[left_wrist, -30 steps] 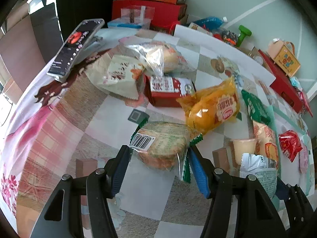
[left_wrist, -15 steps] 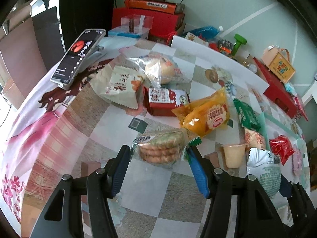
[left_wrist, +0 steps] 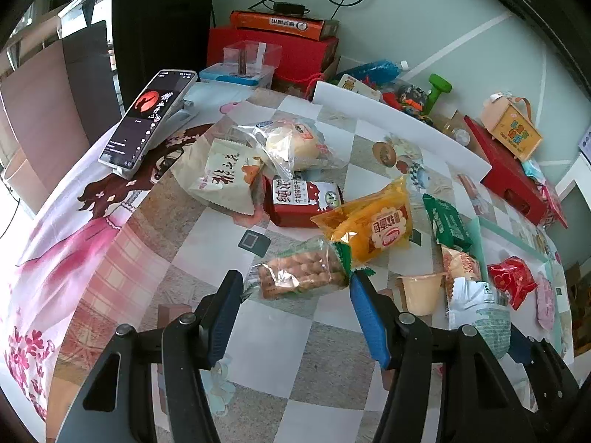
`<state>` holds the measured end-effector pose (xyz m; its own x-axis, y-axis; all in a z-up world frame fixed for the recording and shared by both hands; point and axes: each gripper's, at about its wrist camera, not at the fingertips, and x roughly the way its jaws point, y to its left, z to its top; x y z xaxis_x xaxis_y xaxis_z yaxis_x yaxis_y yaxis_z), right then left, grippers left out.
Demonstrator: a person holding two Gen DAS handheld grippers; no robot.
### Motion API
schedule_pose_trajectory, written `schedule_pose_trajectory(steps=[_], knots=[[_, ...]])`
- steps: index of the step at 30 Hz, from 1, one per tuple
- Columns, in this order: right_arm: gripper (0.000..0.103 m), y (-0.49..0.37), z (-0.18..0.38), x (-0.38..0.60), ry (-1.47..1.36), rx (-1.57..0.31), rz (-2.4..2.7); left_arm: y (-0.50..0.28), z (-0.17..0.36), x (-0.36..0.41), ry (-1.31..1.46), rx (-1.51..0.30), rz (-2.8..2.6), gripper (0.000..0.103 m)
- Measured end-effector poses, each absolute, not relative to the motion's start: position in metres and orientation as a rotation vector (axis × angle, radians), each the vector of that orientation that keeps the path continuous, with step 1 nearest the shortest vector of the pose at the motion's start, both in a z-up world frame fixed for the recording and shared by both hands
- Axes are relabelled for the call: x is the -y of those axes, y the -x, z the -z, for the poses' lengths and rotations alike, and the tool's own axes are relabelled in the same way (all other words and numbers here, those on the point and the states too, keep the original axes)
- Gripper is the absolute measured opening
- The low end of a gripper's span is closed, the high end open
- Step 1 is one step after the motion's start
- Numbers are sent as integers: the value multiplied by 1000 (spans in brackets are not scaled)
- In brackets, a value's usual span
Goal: Organize snacks
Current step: 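Grasp the round cracker pack with the left tool while the right tool holds its pack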
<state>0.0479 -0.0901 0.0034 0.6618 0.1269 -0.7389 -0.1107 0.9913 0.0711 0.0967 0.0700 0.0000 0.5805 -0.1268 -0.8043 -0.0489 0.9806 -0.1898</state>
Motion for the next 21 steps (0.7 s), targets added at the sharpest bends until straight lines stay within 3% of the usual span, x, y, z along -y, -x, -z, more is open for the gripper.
schedule_pose_trajectory(steps=[1, 4, 10, 12, 14, 21], knots=[[62, -48, -3, 90, -21, -837, -133, -96, -1, -70, 200, -950, 47, 61], [62, -48, -3, 91, -24, -836, -132, -96, -1, -70, 206, -948, 48, 40], [62, -48, -1, 91, -26, -847, -128, -101, 10, -71, 217, -991, 39, 40], [62, -49, -1, 91, -28, -848, -126, -102, 13, -71, 226, -1000, 35, 47], [62, -49, -1, 91, -28, -849, -126, -103, 15, -69, 222, -1012, 41, 67], [62, -51, 2, 94, -29, -868, -114, -111, 35, -47, 145, -1080, 85, 72]])
